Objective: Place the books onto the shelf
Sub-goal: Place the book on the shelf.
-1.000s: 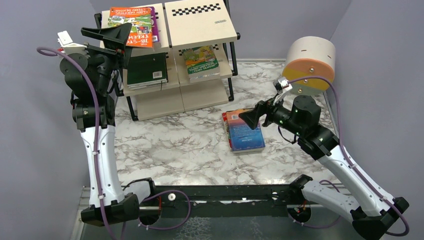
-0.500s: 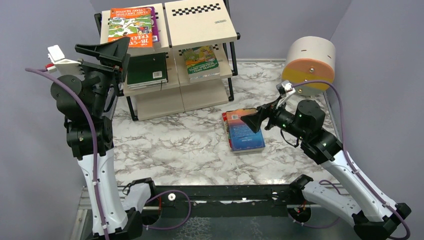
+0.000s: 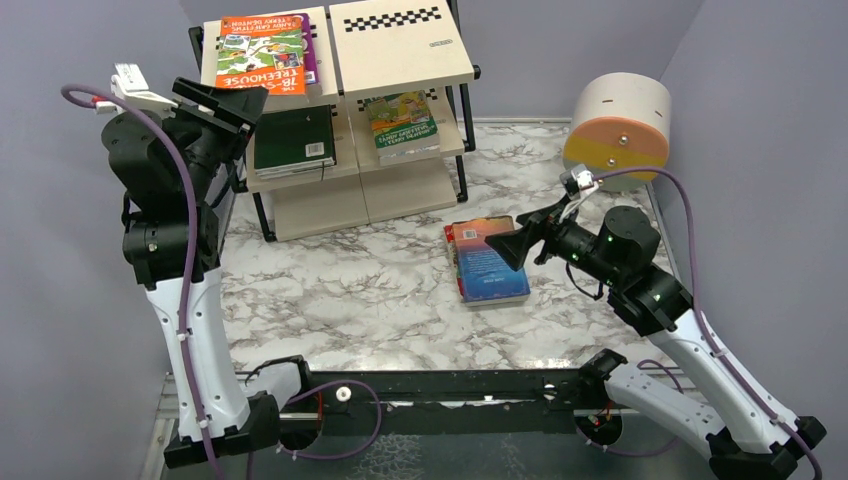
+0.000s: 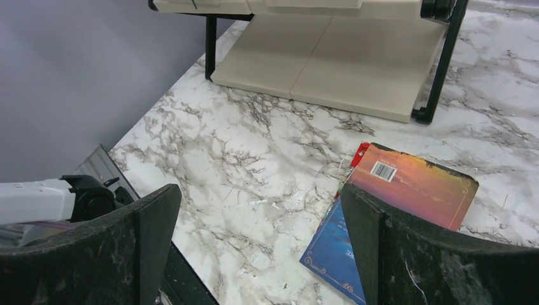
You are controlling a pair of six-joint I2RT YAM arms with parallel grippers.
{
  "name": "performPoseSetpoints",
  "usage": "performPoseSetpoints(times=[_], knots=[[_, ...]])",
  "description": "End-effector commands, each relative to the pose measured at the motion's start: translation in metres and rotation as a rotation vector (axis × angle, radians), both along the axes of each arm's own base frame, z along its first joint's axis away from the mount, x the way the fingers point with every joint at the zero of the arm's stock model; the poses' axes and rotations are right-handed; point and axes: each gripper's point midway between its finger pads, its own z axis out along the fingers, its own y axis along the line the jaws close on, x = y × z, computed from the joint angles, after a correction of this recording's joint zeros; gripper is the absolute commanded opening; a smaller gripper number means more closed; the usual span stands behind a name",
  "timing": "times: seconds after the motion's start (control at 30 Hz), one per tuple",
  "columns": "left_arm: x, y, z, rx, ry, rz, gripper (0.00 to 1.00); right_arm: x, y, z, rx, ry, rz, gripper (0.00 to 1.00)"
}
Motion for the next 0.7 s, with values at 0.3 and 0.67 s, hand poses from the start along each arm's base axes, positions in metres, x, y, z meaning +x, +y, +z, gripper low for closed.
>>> performPoseSetpoints(times=[0.3,0.67], knots=[[-0.015,0.022,0.0,0.372,0.05,0.074,0.41,-0.002,0.005,-0.011,-0.019,0.023,0.032,0.95],[-0.012,0.03,-0.035,0.475,0.142,0.071,0.46,-0.002,0.006,-0.023,-0.032,0.058,0.033,0.95]])
